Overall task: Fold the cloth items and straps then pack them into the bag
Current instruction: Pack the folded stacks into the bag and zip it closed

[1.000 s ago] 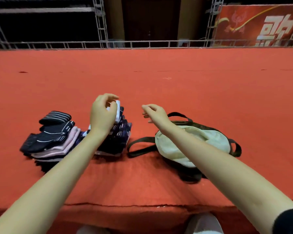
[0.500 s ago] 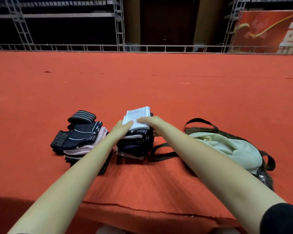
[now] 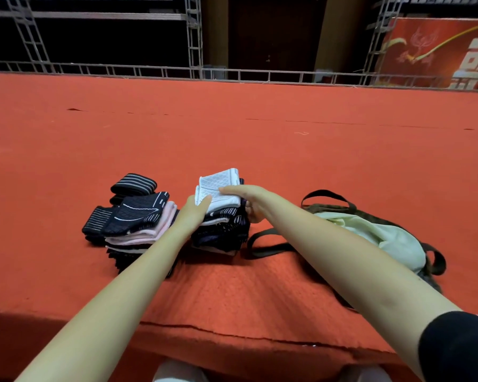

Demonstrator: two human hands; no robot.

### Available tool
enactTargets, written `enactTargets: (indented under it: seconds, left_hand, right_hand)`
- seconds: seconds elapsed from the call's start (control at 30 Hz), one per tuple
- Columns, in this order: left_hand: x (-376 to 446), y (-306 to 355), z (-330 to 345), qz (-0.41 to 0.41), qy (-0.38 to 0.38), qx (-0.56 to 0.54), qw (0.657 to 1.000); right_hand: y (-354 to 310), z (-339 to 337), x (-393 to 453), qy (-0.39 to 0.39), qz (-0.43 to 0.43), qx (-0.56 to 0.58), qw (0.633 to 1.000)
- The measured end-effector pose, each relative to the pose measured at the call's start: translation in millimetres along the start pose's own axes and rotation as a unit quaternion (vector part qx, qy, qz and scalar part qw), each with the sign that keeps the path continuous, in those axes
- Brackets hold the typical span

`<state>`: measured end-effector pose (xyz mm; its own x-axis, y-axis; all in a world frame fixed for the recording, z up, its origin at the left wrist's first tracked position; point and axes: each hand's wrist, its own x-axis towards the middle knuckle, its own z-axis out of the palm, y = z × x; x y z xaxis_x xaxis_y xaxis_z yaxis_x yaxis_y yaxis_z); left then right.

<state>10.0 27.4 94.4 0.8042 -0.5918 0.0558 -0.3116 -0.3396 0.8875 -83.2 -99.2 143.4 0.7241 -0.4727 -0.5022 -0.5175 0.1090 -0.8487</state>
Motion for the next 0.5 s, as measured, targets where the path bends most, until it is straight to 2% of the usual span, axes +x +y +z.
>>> enactTargets:
  seconds: [0.07, 0.27, 0.5]
  left_hand:
    - [0, -2, 0, -0.004, 0.007, 0.000, 1.000]
    - [-1, -6, 1, -0.040, 0.037, 0.021, 0.998]
    - [-4, -6, -1, -0.055, 0.041, 0.012, 0.998]
  right_hand:
    - [0, 1, -1, -0.007, -0.019, -0.004, 1.000]
    - [-6, 19, -1, -0.093, -0.048, 0.021, 0.994]
    - [-1, 21, 2, -0.070, -0.022, 0.007, 0.997]
